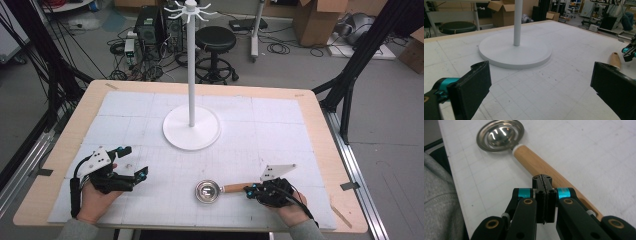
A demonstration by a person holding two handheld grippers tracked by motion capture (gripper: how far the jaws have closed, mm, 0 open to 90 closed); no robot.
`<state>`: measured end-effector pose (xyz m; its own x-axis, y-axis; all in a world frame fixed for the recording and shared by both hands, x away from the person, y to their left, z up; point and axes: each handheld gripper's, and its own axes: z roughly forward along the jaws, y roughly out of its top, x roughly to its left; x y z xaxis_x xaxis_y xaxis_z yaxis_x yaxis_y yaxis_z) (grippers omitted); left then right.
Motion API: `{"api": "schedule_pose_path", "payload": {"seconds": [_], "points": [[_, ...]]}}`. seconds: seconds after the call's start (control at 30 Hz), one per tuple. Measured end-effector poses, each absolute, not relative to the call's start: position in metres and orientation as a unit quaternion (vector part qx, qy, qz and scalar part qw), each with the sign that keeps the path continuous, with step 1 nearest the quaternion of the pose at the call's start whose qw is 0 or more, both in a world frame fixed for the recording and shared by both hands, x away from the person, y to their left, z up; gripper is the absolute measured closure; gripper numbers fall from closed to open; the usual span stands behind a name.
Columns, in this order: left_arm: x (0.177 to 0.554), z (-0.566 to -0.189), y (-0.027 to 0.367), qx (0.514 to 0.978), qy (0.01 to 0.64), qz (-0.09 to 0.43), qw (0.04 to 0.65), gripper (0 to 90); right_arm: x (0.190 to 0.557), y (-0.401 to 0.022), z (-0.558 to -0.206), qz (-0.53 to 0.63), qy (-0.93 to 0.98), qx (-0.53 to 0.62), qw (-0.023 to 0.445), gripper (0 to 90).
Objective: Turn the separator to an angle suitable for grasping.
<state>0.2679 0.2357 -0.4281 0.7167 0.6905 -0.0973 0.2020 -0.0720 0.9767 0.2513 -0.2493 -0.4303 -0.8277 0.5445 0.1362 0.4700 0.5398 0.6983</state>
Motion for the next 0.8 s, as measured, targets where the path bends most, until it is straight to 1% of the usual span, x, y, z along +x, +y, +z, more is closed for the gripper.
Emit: {"api": "schedule_pose_path", "payload": {"seconds": [0.33,0.7,0.8], "points": [[0.269,-0.428,0.235,0.704,0.317,0.201,0.602,3.7,0.252,-0.267,-0.438,0.362,0.875,0.315,0.058,90.0],[0.269,-0.429,0.235,0.707,0.318,0.203,0.599,3.7,0.265,-0.259,-0.439,0.360,0.875,0.313,0.083,90.0],[0.268,-0.428,0.236,0.709,0.317,0.203,0.596,3.7,0.271,-0.258,-0.442,0.370,0.869,0.319,0.082,90.0]]}}
